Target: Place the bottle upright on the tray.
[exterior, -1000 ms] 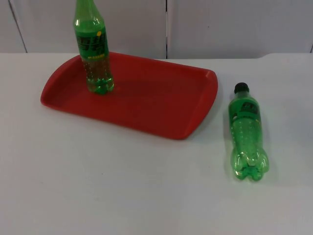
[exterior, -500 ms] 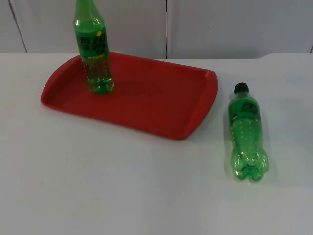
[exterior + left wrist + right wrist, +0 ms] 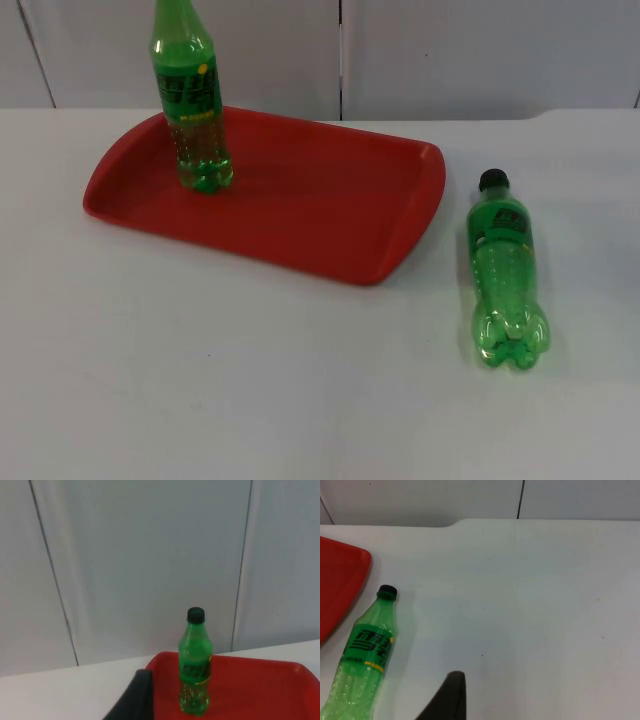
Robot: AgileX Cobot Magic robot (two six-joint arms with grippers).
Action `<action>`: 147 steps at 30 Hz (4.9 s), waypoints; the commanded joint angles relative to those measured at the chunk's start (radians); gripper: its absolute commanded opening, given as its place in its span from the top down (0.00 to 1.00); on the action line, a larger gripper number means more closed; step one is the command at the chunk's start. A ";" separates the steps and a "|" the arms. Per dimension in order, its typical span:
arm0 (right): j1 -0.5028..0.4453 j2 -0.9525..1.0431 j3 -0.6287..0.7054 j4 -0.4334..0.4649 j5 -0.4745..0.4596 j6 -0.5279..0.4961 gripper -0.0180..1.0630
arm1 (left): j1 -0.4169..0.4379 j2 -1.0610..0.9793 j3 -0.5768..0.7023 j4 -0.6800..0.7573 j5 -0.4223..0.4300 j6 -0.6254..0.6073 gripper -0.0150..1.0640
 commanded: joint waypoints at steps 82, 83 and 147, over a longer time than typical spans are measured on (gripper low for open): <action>-0.003 -0.003 -0.002 0.001 0.008 -0.006 0.01 | -0.248 -0.617 0.321 0.343 0.580 -0.300 0.01; -0.003 -0.003 -0.002 0.001 0.008 -0.006 0.01 | -0.248 -0.617 0.321 0.343 0.580 -0.300 0.01; 0.309 1.113 -0.737 0.130 0.291 0.243 0.03 | -0.248 -0.617 0.322 0.321 0.580 -0.269 0.01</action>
